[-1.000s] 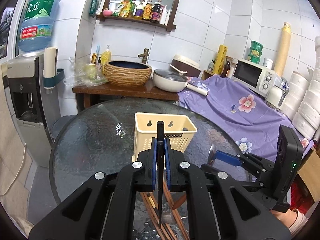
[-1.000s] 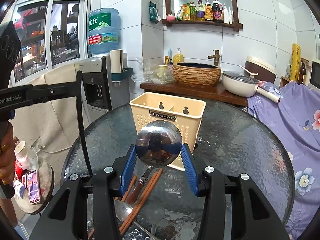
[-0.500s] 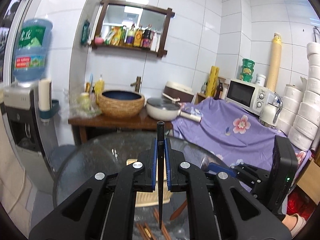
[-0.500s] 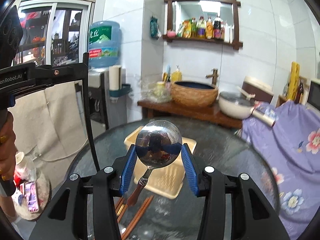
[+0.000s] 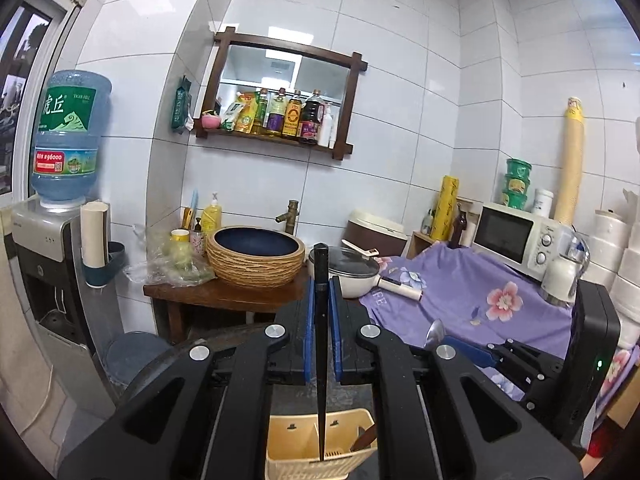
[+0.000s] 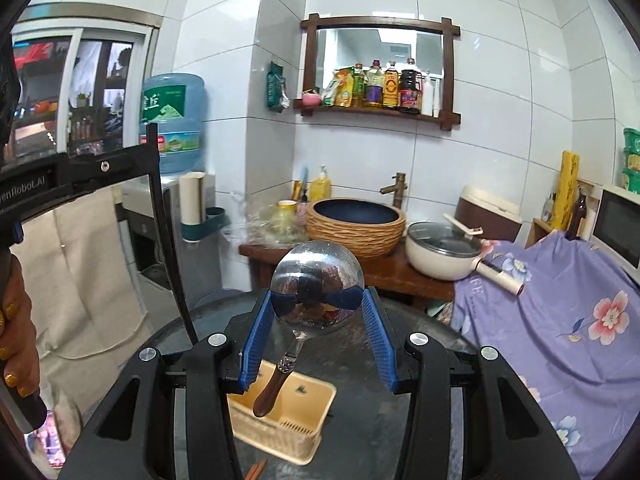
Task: Organize utensils
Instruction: 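Lower the spoon into the cream basket with the right tool while the left tool lowers the chopstick in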
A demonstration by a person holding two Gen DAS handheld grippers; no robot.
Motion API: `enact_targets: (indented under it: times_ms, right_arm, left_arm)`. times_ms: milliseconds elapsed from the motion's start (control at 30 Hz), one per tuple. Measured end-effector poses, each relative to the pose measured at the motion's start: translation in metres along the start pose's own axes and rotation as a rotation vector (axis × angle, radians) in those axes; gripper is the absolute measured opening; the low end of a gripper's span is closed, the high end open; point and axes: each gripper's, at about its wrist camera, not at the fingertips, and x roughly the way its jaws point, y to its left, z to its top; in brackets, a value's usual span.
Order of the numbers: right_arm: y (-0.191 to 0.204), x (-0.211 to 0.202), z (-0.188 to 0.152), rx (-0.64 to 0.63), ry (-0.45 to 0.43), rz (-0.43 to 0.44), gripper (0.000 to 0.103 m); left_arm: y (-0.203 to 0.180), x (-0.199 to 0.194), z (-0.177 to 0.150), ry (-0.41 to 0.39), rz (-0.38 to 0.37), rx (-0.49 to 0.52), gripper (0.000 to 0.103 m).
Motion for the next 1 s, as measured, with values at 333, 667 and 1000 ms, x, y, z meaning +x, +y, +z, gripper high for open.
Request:
enact_targets:
  times_ms: [333,667,1000]
  right_arm:
    - [0.006,0.039,-0.038,-0.036,0.056,-0.038,0.044]
    - [0.019,0.056,-0.070,-0.060,0.099,-0.019,0.044]
    - [0.026,0.066,-0.091,-0.080,0.128,-0.015,0.044]
  left_arm:
    - [0.032,0.059,-0.042,0.091,0.062,-0.080,0.008]
    - [0.038,0.071,-0.091,0.160,0.073,-0.084,0.008]
    - [0.038,0.078,-0.123,0.200,0.074,-0.081,0.008]
